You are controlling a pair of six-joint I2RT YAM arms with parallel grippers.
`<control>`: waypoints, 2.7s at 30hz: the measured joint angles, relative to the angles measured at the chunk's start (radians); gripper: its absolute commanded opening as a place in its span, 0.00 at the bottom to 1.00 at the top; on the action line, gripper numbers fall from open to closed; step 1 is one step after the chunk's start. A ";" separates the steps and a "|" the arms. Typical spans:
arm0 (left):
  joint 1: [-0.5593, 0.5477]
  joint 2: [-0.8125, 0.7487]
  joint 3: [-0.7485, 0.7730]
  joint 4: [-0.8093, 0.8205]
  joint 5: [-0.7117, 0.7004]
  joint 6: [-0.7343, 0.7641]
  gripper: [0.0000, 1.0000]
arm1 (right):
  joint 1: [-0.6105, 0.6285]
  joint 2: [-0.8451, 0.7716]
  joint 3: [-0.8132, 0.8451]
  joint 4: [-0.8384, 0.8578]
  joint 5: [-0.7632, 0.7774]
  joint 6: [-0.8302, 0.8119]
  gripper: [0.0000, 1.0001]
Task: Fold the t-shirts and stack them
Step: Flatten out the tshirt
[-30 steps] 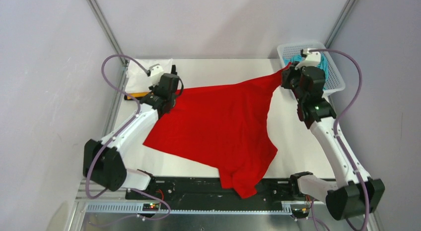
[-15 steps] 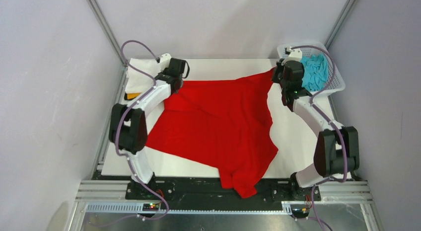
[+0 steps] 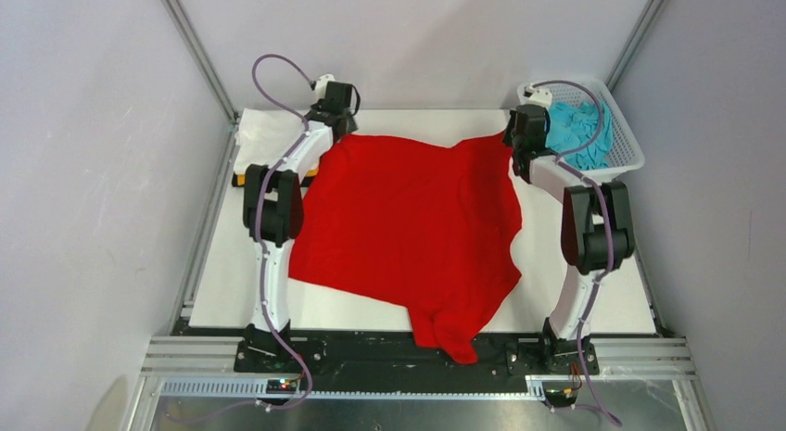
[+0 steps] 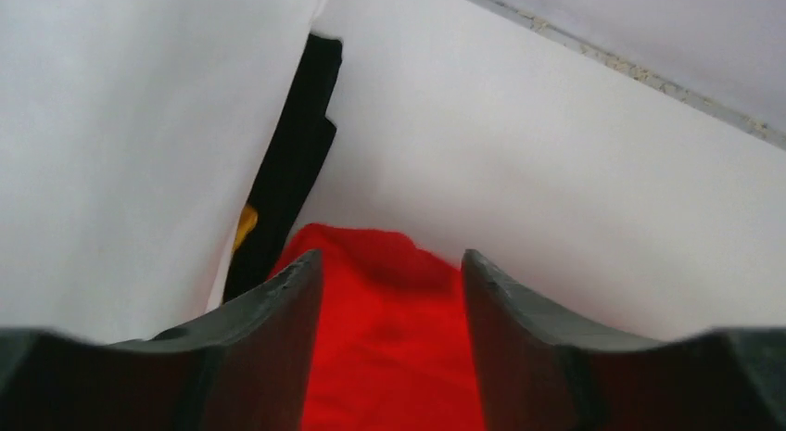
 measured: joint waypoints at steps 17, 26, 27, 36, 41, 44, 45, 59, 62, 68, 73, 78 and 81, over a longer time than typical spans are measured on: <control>0.056 -0.035 0.040 -0.014 0.202 0.012 1.00 | 0.069 0.141 0.351 -0.330 0.117 -0.027 0.99; -0.054 -0.385 -0.359 0.019 0.237 0.006 1.00 | 0.069 0.092 0.300 -0.500 -0.116 0.196 0.99; -0.068 -0.399 -0.401 0.020 0.241 0.000 1.00 | 0.068 0.098 0.301 -0.514 -0.130 0.219 1.00; -0.150 -0.412 -0.749 -0.009 0.263 -0.061 1.00 | 0.045 0.249 0.326 -0.547 -0.209 0.397 0.99; -0.149 -0.436 -0.821 0.002 0.246 -0.080 1.00 | 0.035 0.297 0.335 -0.504 -0.240 0.467 0.99; -0.149 -0.446 -0.842 0.008 0.235 -0.089 1.00 | 0.033 0.311 0.356 -0.476 -0.238 0.493 1.00; -0.150 -0.450 -0.846 0.011 0.234 -0.092 1.00 | 0.033 0.322 0.370 -0.471 -0.236 0.499 0.99; -0.150 -0.472 -0.882 0.029 0.211 -0.086 1.00 | 0.028 0.422 0.475 -0.346 -0.195 0.571 0.99; -0.150 -0.473 -0.885 0.029 0.200 -0.081 1.00 | 0.024 0.452 0.491 -0.224 -0.186 0.604 1.00; -0.150 -0.475 -0.886 0.020 0.188 -0.066 1.00 | 0.024 0.655 0.827 -0.138 -0.176 0.647 1.00; -0.150 -0.485 -0.886 0.013 0.183 -0.059 1.00 | 0.024 0.689 0.922 -0.156 -0.193 0.627 0.99; -0.149 -0.522 -0.885 0.009 0.181 -0.059 1.00 | 0.035 0.501 0.672 -0.233 -0.216 0.516 0.99; -0.150 -0.558 -0.886 0.003 0.162 -0.060 1.00 | 0.059 0.270 0.434 -0.349 -0.200 0.439 0.99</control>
